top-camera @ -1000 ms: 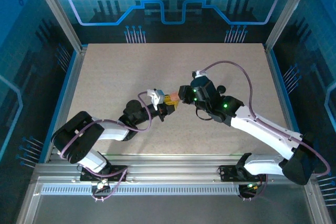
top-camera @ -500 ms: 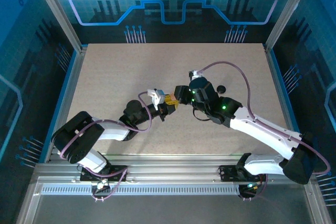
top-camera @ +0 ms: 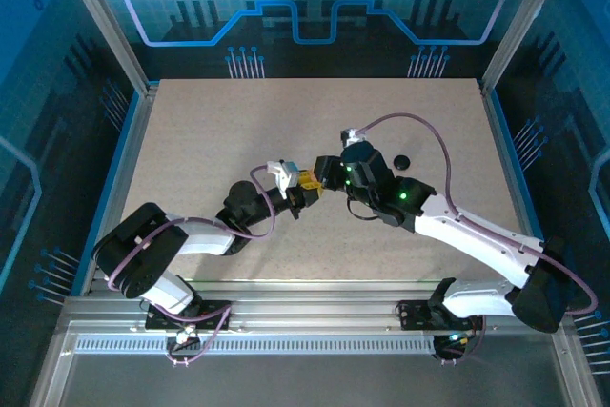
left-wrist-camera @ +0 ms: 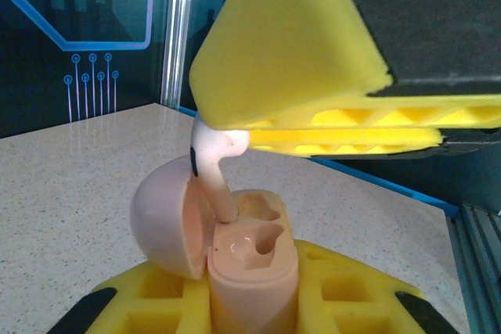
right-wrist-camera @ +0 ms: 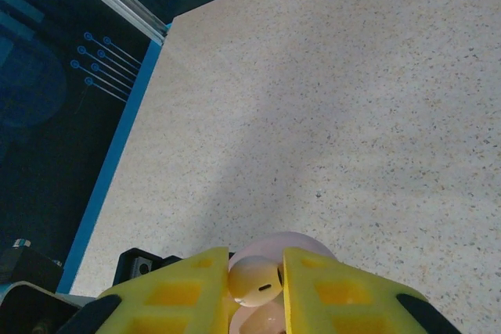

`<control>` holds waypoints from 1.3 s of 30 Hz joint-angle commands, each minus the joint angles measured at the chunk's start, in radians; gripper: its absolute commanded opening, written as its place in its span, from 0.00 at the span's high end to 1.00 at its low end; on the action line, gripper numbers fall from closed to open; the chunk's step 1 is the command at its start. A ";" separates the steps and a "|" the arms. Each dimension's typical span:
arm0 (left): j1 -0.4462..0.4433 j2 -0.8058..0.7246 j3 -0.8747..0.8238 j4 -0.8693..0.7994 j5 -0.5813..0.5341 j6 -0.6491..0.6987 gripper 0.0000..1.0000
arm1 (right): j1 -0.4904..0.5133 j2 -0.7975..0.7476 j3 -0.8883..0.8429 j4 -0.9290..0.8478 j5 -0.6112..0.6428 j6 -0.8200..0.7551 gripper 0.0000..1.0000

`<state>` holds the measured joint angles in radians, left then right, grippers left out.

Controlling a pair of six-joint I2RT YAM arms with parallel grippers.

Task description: Insert the wireless bluetooth earbuds into the charging case

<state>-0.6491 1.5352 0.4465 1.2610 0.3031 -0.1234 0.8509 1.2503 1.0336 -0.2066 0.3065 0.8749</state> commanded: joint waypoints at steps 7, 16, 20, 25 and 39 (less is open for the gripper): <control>-0.007 -0.029 0.039 0.066 -0.047 0.026 0.81 | 0.028 -0.010 -0.015 -0.017 0.003 0.024 0.78; -0.006 -0.030 0.046 0.069 -0.071 0.036 0.81 | 0.035 -0.032 -0.030 -0.033 0.023 0.033 0.79; -0.006 -0.036 0.043 0.068 -0.069 0.035 0.81 | 0.035 -0.043 -0.038 -0.039 0.037 0.033 0.79; -0.007 -0.045 0.046 0.060 -0.058 0.036 0.81 | 0.034 -0.045 -0.040 -0.038 0.049 0.029 0.80; -0.007 -0.055 0.026 0.011 -0.062 0.071 0.81 | 0.032 -0.057 -0.015 -0.057 0.045 0.024 0.81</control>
<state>-0.6510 1.5131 0.4595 1.2495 0.2474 -0.0937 0.8719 1.2133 1.0039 -0.2264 0.3328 0.8970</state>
